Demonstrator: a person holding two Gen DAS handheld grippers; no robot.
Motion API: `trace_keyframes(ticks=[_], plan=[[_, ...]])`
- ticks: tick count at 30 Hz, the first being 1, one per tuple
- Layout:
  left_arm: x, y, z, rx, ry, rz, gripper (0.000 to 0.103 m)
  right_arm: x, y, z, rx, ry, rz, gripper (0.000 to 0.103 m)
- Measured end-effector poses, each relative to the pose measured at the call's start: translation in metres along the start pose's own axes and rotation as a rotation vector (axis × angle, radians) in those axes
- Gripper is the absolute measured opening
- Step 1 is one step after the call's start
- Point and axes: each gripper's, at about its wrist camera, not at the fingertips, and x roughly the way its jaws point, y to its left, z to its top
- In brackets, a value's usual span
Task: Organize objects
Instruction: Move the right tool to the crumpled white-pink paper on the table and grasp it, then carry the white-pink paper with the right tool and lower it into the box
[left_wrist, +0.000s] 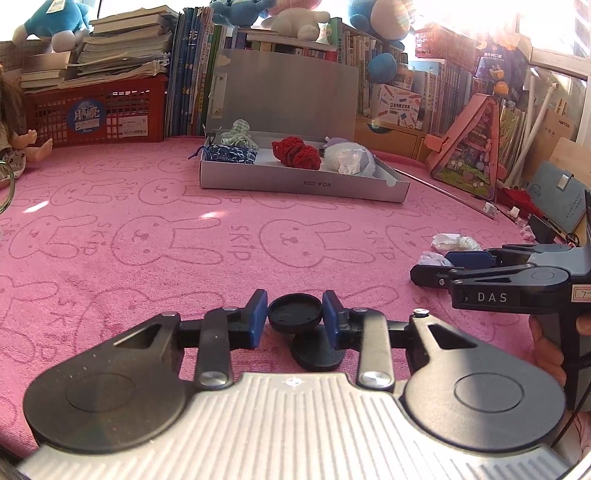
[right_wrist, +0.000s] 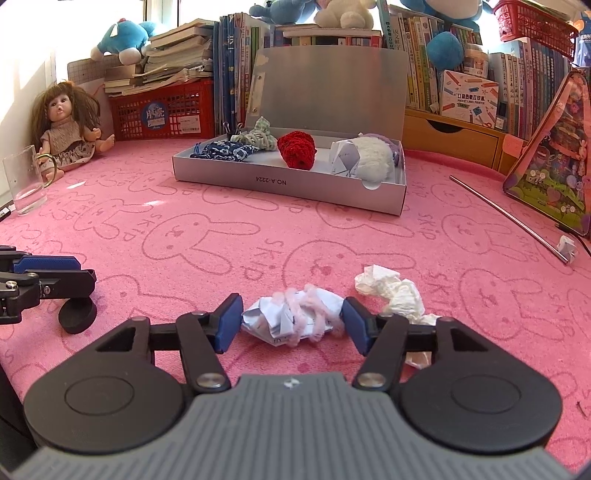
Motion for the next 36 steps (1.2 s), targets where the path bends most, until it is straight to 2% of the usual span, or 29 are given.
trace_keyframes(ticks=[16,24,31,36], plan=[[0.003,0.006,0.007,0.015,-0.029,0.063,0.038,-0.002,0.0,-0.001,0.004,-0.014,-0.003,0.061],[0.008,0.005,0.018,0.029,-0.043,0.075,0.038,-0.004,-0.008,0.006,0.109,-0.005,0.02,0.06],[0.014,0.002,0.032,0.035,-0.064,0.07,0.038,-0.014,0.008,0.022,0.047,-0.06,0.029,0.06],[0.021,-0.001,0.043,0.045,-0.075,0.069,0.038,-0.013,0.007,0.033,0.061,-0.077,0.015,0.061]])
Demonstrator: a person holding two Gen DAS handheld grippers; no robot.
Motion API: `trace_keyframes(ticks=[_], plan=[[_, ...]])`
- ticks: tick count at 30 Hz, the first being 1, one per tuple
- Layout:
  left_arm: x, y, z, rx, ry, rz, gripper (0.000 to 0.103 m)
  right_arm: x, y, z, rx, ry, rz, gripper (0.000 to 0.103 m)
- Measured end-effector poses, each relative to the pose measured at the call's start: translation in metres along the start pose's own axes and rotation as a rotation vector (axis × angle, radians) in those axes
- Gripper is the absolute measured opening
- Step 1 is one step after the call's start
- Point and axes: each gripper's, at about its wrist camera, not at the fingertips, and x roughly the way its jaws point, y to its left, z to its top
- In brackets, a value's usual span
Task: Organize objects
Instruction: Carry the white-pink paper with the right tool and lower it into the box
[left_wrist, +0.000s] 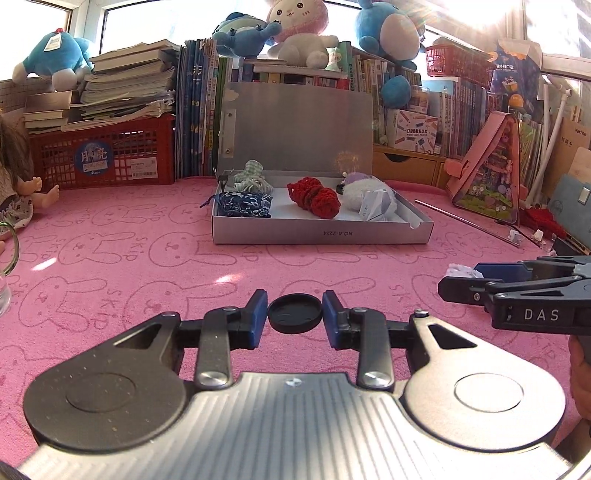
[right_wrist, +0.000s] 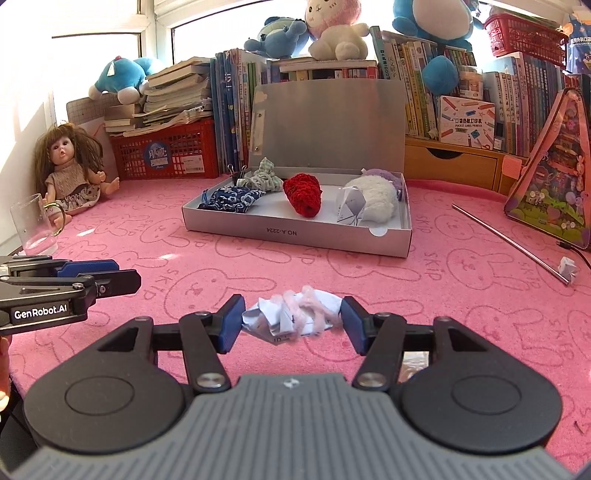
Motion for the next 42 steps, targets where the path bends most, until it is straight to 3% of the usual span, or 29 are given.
trace_keyframes(ticks=[10,26,35,42], plan=[[0.031,-0.001,0.022,0.025,0.028,0.028,0.038,0.008,-0.008,0.018,0.026,-0.028,-0.055,0.061],[0.072,0.007,0.066,0.02,-0.002,0.04,0.038,0.027,-0.029,0.053,0.068,-0.055,-0.098,0.061],[0.11,0.022,0.114,-0.003,-0.032,0.027,0.038,0.05,-0.047,0.092,0.082,-0.062,-0.113,0.061],[0.15,0.032,0.123,-0.037,0.018,0.036,0.038,0.076,-0.069,0.103,0.178,-0.036,-0.112,0.061]])
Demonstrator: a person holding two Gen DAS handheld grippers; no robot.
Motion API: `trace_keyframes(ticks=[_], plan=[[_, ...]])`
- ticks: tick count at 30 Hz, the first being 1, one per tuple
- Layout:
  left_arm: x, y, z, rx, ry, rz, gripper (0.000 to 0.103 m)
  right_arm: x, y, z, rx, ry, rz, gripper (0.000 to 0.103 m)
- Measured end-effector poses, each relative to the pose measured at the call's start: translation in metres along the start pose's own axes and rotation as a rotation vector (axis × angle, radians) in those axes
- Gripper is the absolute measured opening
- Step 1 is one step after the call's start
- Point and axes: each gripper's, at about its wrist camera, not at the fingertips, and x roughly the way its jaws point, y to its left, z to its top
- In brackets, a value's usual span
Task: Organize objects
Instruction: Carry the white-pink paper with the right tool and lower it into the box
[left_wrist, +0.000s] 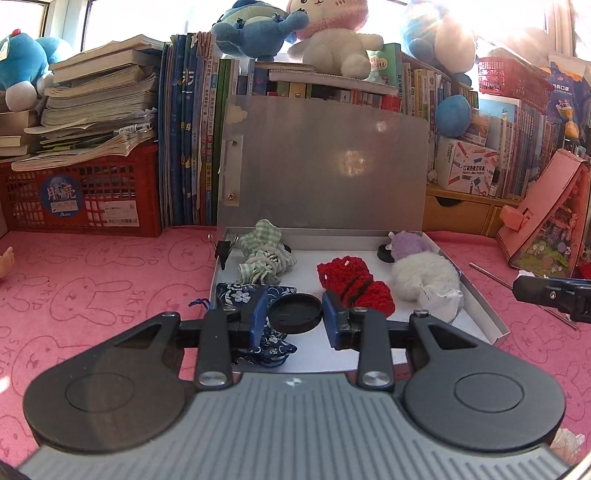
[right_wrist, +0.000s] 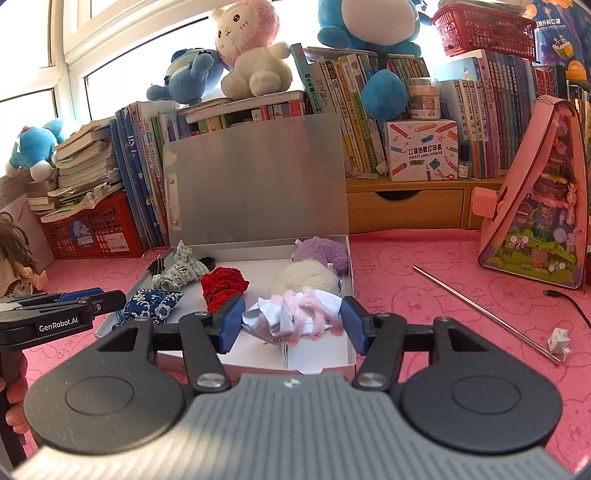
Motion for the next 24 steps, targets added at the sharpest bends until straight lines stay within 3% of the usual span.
trace_keyframes(ticks=[9,24], plan=[[0.034,0.003,-0.005,-0.006,0.027,0.005,0.038,0.038,-0.015,-0.01,0.079,0.084,-0.005,0.061],[0.07,-0.001,-0.014,0.031,0.059,0.004,0.038,0.084,-0.01,-0.019,0.091,0.169,-0.005,0.061]])
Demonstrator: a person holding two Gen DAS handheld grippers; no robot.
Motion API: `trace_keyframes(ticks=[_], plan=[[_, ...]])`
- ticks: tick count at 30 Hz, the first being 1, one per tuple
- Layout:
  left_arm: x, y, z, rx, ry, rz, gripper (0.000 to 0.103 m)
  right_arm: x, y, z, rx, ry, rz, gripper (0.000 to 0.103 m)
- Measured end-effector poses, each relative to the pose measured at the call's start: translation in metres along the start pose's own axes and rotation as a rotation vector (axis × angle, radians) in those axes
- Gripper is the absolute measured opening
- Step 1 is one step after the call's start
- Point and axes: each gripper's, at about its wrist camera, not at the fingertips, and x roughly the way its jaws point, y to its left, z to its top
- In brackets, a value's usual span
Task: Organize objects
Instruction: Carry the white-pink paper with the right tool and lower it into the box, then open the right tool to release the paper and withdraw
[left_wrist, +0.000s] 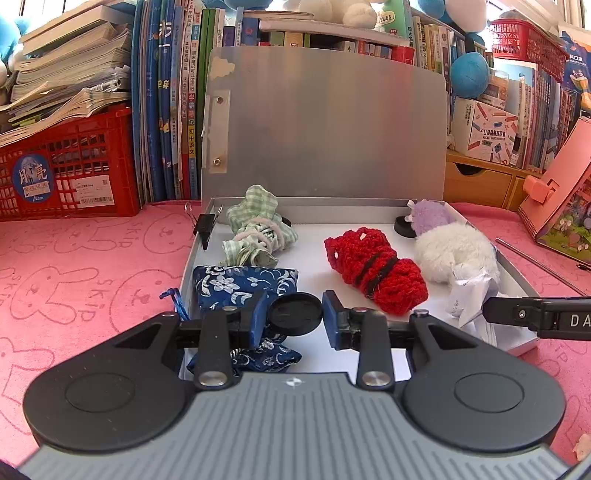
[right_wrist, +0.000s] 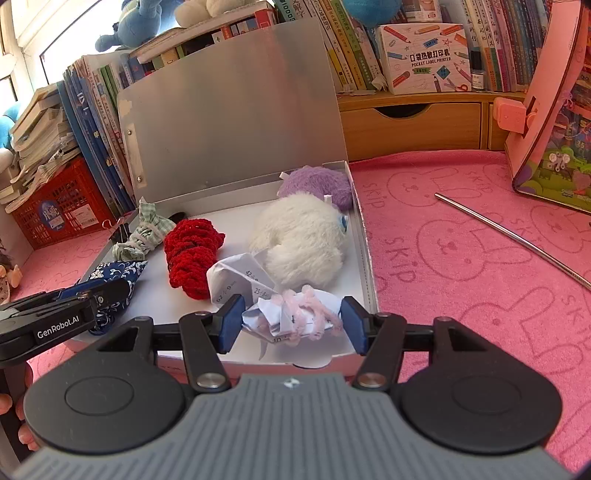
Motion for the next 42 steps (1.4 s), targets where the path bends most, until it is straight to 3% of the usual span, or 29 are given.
trace_keyframes(ticks=[8,13,17,20,28,42], plan=[[0.015,-0.004,0.004,-0.008,0.002,0.027,0.038,0.021,0.015,0.006,-0.007,0.025,-0.02,0.06],[0.011,-0.008,0.004,0.023,0.0,0.042,0.04,0.018,0.015,0.003,0.006,0.008,-0.049,0.074],[0.0,-0.011,0.004,0.036,-0.025,0.05,0.074,0.01,0.014,0.0,0.008,0.0,-0.055,0.075],[-0.012,-0.016,0.004,0.061,-0.046,0.052,0.079,0.001,0.016,-0.001,-0.006,-0.018,-0.064,0.077],[-0.048,-0.023,0.001,0.065,-0.067,0.025,0.088,-0.038,0.018,-0.005,-0.027,-0.092,-0.068,0.084],[-0.118,-0.035,-0.031,0.064,-0.074,-0.065,0.093,-0.103,0.01,-0.038,-0.09,-0.142,-0.092,0.087]])
